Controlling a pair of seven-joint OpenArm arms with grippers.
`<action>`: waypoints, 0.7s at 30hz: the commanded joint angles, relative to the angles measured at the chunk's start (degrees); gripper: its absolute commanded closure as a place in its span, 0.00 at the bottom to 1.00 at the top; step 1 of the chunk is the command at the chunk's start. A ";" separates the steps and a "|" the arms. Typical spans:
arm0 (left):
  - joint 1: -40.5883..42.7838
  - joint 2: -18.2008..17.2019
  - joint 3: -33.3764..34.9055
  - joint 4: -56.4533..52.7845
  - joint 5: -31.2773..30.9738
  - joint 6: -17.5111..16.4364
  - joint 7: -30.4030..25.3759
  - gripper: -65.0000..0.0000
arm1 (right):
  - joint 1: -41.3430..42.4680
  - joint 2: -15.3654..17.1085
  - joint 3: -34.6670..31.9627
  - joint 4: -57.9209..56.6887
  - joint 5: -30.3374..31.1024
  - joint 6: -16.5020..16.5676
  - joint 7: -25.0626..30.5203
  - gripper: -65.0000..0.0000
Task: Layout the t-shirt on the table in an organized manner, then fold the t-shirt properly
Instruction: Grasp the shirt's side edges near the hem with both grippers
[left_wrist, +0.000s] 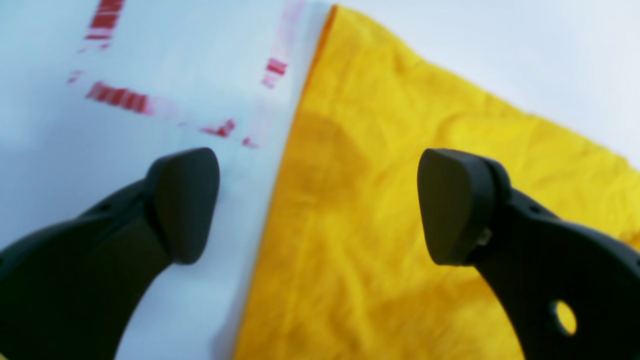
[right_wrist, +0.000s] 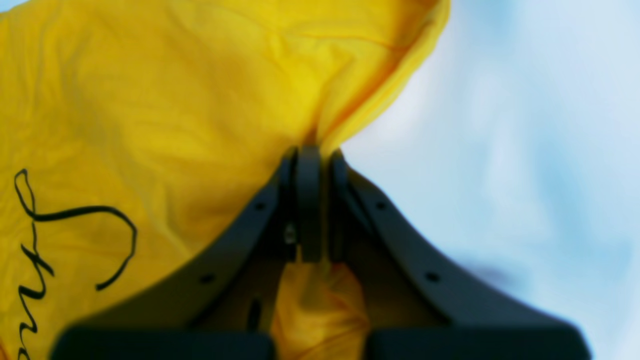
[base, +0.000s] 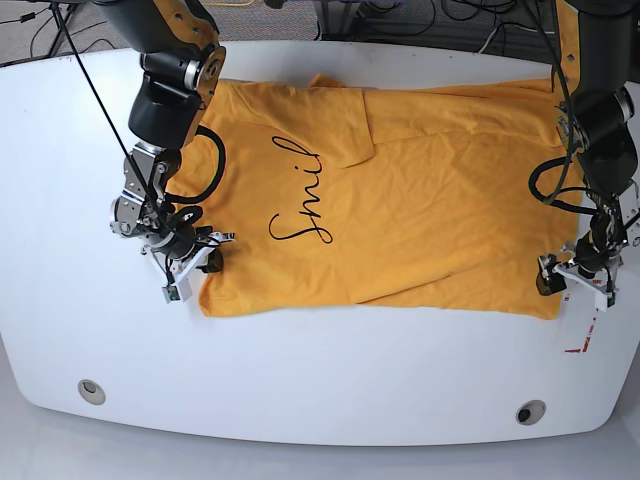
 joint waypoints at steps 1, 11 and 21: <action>-2.07 0.65 1.71 0.58 -0.60 -0.48 -0.23 0.09 | 0.84 0.58 -0.08 0.91 0.66 0.38 0.78 1.00; -4.18 3.99 8.22 0.76 -0.78 -0.21 -0.32 0.22 | -0.40 0.58 -0.08 2.75 0.66 0.38 0.78 1.00; -4.89 4.34 8.22 0.76 -0.69 -0.13 -2.43 0.62 | -0.48 0.58 -0.08 2.75 0.48 0.38 1.04 1.00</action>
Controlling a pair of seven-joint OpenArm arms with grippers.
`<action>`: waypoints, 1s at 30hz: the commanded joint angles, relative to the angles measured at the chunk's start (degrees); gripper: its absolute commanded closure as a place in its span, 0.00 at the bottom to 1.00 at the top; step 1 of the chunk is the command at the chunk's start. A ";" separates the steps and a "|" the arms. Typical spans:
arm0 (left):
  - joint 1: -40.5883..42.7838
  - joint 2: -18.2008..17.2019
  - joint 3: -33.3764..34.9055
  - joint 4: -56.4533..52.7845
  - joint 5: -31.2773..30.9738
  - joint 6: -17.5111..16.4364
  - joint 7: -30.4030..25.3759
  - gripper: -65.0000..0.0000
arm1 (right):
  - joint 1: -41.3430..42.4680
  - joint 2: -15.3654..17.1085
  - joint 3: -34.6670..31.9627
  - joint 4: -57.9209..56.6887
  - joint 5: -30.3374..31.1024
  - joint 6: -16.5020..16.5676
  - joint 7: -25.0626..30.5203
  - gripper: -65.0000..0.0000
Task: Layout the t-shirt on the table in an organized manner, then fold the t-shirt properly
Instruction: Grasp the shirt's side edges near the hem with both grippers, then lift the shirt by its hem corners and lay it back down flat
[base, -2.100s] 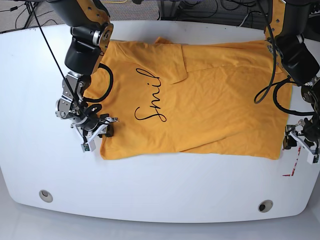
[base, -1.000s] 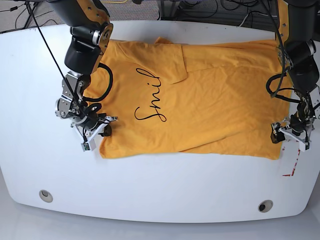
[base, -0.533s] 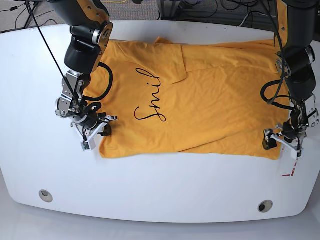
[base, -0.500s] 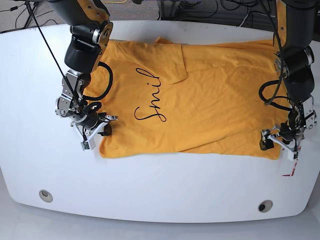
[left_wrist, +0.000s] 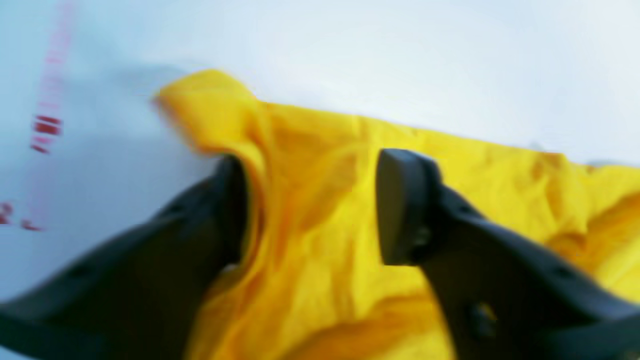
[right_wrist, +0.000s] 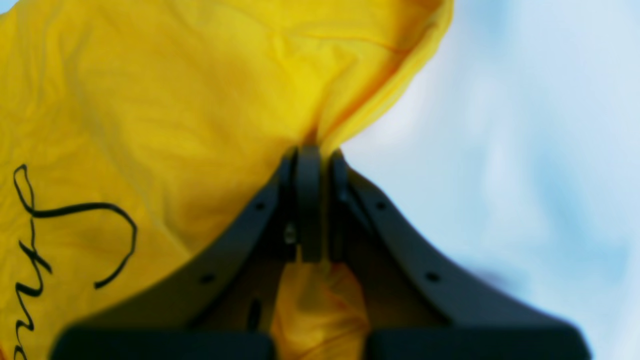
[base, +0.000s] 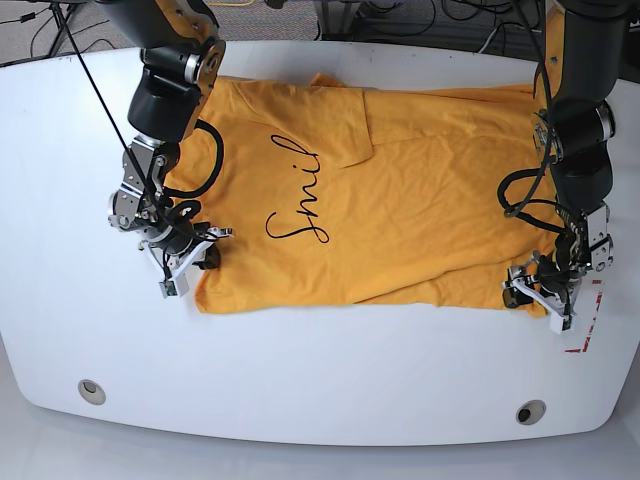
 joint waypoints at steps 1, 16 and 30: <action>-2.02 -0.84 -0.04 0.80 -0.76 -0.24 -1.40 0.68 | 1.13 0.45 -0.06 1.05 -0.04 0.38 0.98 1.00; -2.11 -1.19 -0.04 0.89 -1.11 -0.76 -1.31 1.00 | 2.10 0.71 -0.23 2.28 -0.22 0.03 3.00 1.00; 1.05 -2.86 -5.05 12.05 -3.30 -7.97 8.53 1.00 | 0.17 1.68 -0.32 16.43 -0.22 0.38 -3.94 1.00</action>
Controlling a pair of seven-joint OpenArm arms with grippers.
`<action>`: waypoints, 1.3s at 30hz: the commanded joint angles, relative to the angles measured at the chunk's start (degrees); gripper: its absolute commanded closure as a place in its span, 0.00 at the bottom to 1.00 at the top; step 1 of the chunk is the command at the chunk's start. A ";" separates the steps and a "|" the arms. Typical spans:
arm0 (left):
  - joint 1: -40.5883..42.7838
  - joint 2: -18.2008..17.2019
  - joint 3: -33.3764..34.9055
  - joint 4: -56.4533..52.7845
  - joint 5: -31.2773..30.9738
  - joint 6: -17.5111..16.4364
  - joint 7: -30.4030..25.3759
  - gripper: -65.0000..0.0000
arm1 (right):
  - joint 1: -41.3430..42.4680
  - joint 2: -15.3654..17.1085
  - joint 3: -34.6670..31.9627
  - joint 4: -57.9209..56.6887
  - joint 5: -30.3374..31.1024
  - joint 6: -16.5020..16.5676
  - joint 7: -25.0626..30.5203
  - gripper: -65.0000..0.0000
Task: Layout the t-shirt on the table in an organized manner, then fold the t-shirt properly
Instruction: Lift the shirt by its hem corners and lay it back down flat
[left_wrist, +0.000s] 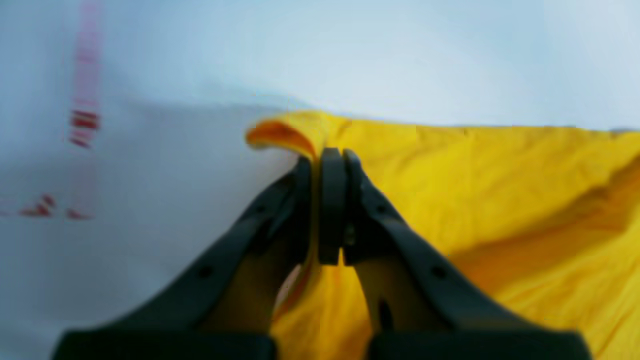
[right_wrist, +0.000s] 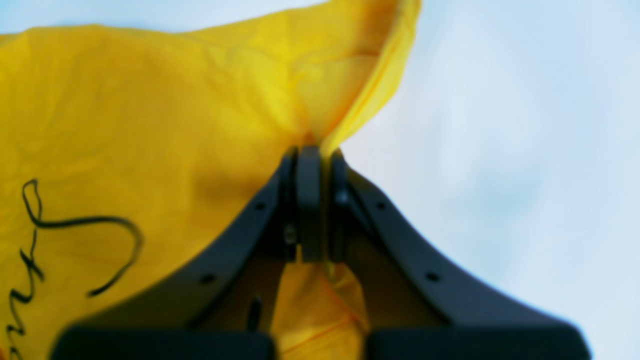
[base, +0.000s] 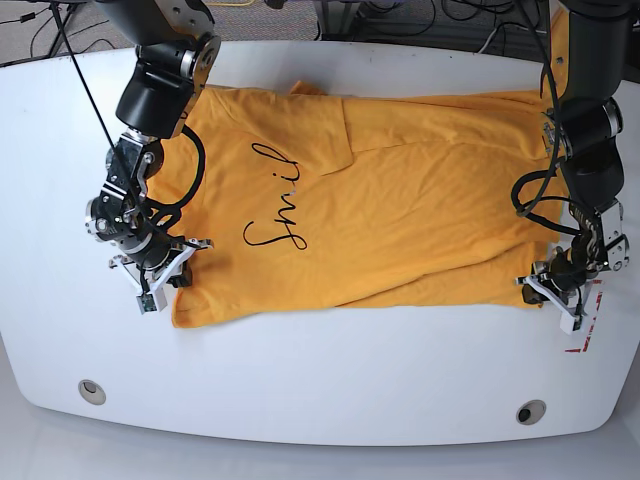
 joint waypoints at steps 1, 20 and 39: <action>0.16 -1.07 -1.95 8.18 -1.69 -1.13 2.25 1.00 | 1.30 0.52 -0.06 3.50 0.92 0.38 -0.64 1.00; 2.62 4.03 -3.27 47.13 -3.62 -1.31 23.61 1.00 | 6.40 2.81 -1.91 11.06 1.01 0.47 -5.48 1.00; -21.99 3.95 -2.83 65.76 -4.41 4.05 36.18 1.00 | 36.29 13.62 -13.51 11.76 1.45 0.47 -15.59 1.00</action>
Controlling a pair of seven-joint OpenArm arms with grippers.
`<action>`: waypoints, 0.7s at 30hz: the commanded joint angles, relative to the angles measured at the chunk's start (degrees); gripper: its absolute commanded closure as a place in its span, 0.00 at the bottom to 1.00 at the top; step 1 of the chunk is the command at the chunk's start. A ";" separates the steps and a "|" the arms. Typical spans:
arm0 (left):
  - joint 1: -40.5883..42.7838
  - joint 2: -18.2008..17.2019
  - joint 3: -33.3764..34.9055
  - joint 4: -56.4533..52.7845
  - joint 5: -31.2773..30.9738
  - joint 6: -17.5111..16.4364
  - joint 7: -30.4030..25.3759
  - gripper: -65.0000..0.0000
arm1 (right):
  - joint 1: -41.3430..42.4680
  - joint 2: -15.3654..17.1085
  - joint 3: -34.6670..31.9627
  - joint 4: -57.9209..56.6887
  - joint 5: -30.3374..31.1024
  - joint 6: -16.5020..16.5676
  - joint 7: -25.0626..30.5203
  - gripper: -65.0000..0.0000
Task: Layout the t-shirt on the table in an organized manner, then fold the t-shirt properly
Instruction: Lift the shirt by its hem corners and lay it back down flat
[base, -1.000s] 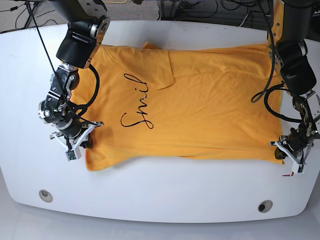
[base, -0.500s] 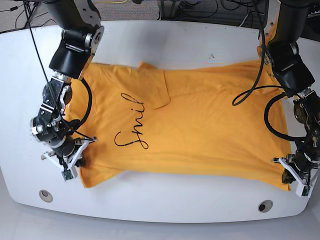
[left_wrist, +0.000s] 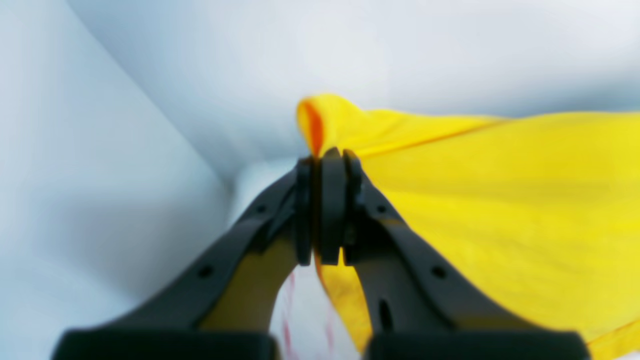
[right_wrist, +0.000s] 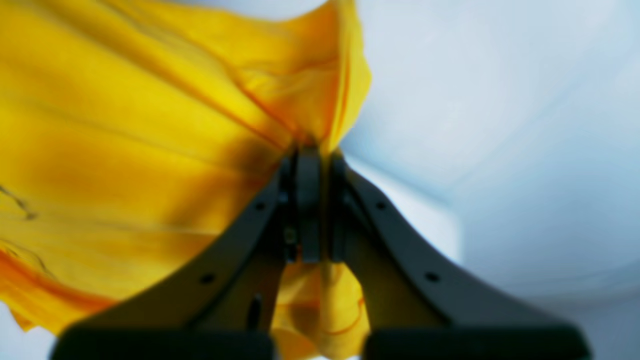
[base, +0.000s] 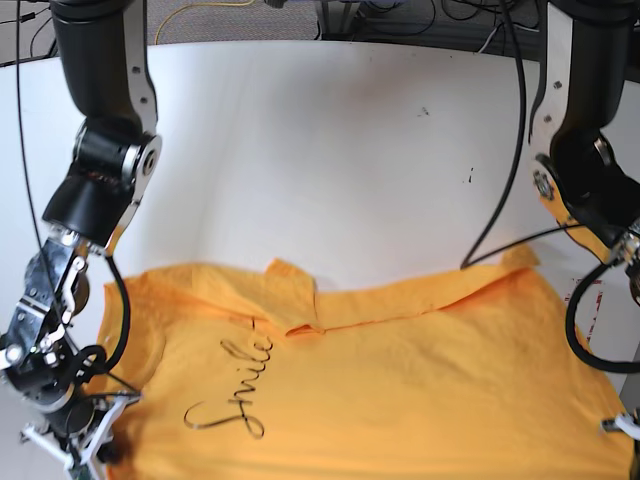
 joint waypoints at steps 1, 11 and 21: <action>-7.54 -1.17 -0.15 0.06 0.79 0.58 -0.75 1.00 | 8.02 2.87 -2.19 1.12 -0.08 -0.65 -1.82 1.00; -20.63 -3.37 3.90 -5.74 0.61 0.58 -0.67 1.00 | 21.38 4.37 -5.97 1.38 -0.08 -0.16 -7.98 1.00; -13.25 -3.37 3.99 -4.78 0.44 0.32 0.39 1.00 | 14.88 6.04 -5.53 8.41 -0.08 -0.16 -12.99 1.00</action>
